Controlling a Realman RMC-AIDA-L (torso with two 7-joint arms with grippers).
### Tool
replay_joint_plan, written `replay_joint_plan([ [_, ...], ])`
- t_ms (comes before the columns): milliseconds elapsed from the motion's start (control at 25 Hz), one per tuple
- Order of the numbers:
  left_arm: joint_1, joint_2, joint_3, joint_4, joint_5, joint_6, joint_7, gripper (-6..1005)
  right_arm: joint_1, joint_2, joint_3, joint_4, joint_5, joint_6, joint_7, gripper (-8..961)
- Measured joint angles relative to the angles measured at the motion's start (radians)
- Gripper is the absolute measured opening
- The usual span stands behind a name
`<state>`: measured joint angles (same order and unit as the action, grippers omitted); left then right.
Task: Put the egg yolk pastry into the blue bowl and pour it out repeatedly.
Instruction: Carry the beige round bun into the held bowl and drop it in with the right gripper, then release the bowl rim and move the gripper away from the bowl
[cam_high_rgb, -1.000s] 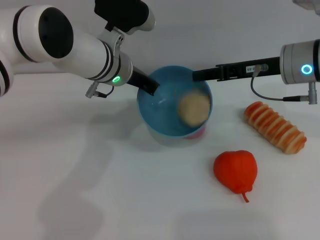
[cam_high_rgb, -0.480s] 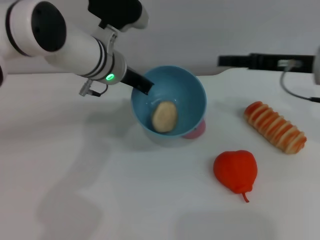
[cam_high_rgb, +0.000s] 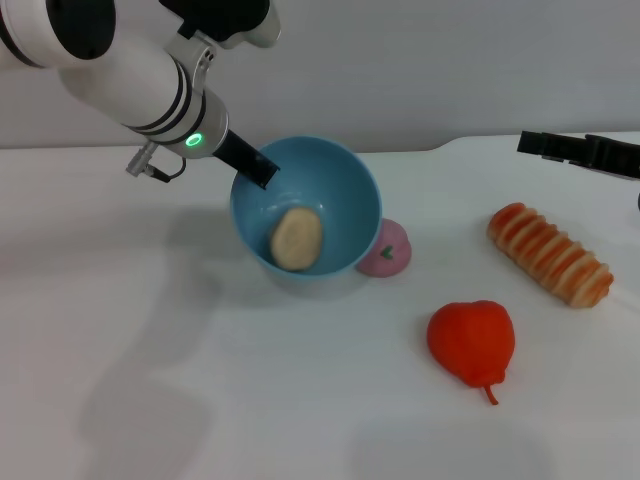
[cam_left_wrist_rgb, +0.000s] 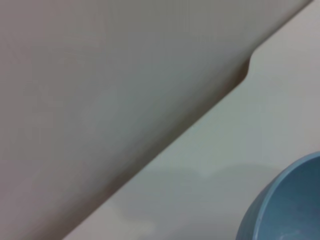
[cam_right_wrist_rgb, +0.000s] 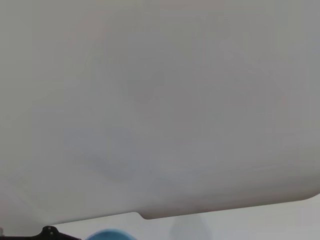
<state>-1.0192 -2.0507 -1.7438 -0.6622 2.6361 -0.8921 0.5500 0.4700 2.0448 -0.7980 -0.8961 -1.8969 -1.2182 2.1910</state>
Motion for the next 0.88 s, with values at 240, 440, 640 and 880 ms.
replay_joint_plan([
  [240,0.005,-0.002,0.000,0.012,0.014,-0.034,-0.022,-1,0.013,0.002,0.000,0.001,0.000,0.000,-0.022,521],
  [440,0.025,-0.006,0.006,0.027,0.014,-0.033,-0.027,-1,0.019,0.000,0.000,0.003,0.000,0.000,-0.036,521],
  [640,0.041,-0.010,0.007,0.054,0.010,-0.021,-0.027,-1,0.019,-0.001,0.002,0.004,0.000,0.000,-0.038,521],
  [880,0.054,-0.017,0.024,0.056,0.007,0.003,-0.027,0,0.018,-0.002,0.002,0.005,0.001,0.000,-0.038,521],
])
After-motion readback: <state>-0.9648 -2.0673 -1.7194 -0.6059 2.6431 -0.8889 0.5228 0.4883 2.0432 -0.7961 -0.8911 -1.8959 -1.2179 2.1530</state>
